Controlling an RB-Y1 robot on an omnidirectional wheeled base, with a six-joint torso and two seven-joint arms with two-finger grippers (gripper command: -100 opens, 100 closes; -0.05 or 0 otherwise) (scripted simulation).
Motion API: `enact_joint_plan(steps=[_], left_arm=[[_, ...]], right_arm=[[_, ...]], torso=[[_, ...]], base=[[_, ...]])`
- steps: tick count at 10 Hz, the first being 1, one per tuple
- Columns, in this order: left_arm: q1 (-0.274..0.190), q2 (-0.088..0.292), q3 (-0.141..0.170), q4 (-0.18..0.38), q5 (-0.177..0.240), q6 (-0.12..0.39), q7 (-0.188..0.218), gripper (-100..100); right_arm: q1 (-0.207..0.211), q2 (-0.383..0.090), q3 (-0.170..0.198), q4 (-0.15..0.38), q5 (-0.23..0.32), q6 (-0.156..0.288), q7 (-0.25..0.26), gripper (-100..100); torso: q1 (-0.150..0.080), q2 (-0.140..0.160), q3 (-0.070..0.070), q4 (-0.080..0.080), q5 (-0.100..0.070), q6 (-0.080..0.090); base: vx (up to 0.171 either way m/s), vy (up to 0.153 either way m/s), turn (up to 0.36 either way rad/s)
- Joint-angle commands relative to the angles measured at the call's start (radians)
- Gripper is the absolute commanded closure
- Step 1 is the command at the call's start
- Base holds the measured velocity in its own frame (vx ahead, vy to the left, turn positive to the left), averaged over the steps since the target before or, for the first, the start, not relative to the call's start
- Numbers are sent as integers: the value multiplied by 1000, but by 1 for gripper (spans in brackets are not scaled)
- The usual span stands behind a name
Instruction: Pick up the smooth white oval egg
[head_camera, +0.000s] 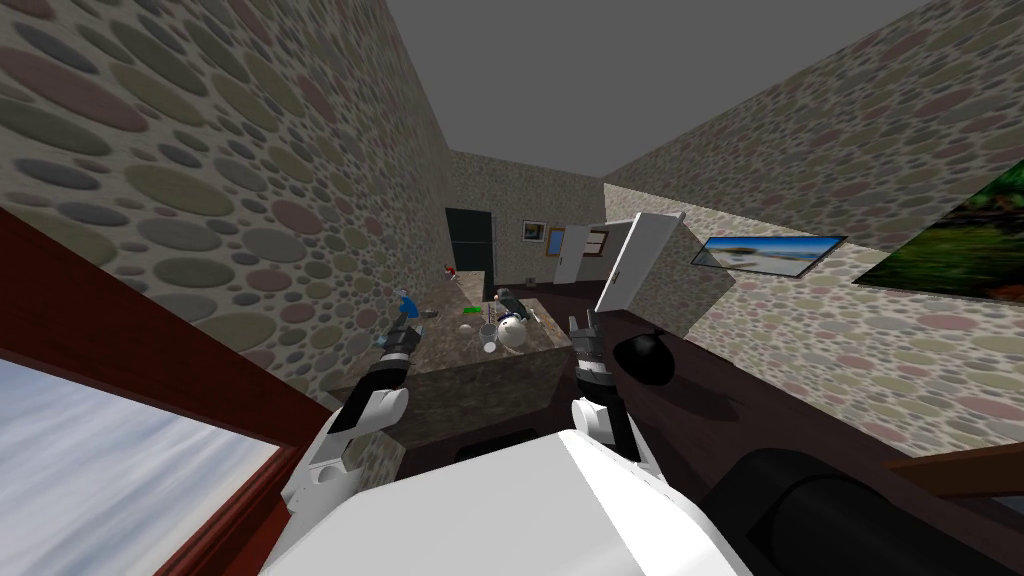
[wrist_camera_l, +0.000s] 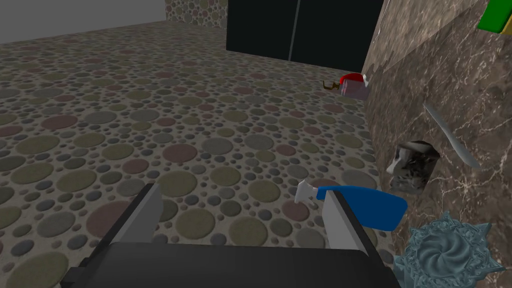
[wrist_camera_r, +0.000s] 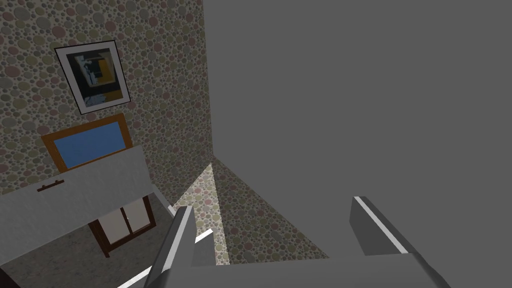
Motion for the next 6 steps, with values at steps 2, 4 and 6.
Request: enact_joint_plan(steps=[2,4,6], left_arm=[[-53,18,17,54,17,72,25,-100],[-88,25,25,92,26,119,38,-100],[-125,33,32,130,35,176,51,-100]], right_arm=[[0,0,0,0,0,0,0,0],[0,0,0,0,0,0,0,0],[0,0,0,0,0,0,0,0]], torso=[[1,-1,0,0,0,0],[2,-1,-1,0,0,0],[2,-2,-1,0,0,0]], base=[[-2,-82,32],[3,-77,19],[1,-77,24]])
